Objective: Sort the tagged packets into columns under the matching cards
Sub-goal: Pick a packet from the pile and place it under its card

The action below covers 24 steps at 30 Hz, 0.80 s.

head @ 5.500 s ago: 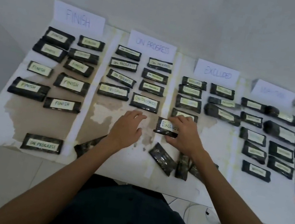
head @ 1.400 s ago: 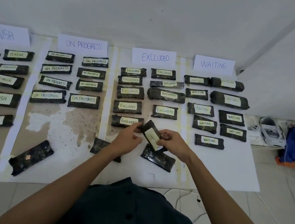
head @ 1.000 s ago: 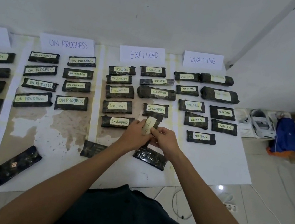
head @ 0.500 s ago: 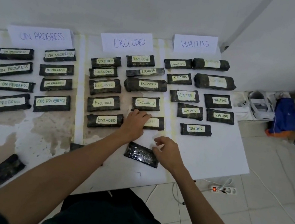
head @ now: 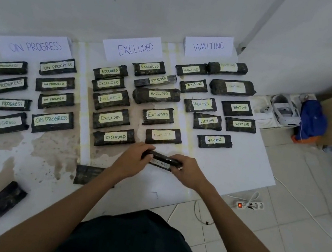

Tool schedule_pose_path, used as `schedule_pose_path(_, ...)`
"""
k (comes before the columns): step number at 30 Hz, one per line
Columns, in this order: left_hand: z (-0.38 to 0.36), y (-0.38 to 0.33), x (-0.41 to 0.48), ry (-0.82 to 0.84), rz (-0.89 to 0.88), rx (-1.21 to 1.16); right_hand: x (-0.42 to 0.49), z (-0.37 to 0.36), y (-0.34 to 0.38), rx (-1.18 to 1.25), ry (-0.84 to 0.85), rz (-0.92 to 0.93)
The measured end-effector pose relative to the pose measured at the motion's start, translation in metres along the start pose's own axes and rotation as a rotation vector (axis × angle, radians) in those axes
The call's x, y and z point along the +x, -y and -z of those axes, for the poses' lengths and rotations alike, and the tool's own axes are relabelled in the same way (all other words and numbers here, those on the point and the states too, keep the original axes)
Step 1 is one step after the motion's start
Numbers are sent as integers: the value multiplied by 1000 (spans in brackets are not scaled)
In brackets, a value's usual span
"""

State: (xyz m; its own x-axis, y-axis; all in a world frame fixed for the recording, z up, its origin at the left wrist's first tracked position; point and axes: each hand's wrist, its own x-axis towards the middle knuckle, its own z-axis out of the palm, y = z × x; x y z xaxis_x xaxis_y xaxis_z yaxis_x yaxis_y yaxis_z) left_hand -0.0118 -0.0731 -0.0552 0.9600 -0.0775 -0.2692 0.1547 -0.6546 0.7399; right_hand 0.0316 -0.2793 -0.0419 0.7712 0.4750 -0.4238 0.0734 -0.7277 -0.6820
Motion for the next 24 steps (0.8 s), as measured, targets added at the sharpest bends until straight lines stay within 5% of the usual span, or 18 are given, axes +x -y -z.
schedule_pose_path(8,12,1,-21,-39,173,-238,0,17,20,356,107,-207)
schedule_pose_path(16,24,-14,-15,-286,443,-735,-6,-3,46,264,220,-196)
schedule_pose_path(21,9,-32,-17,-142,404,-678,-8,-13,62,514,45,-267)
schedule_pose_path(24,4,-39,-17,-67,361,-567,-9,-8,55,355,-61,-280)
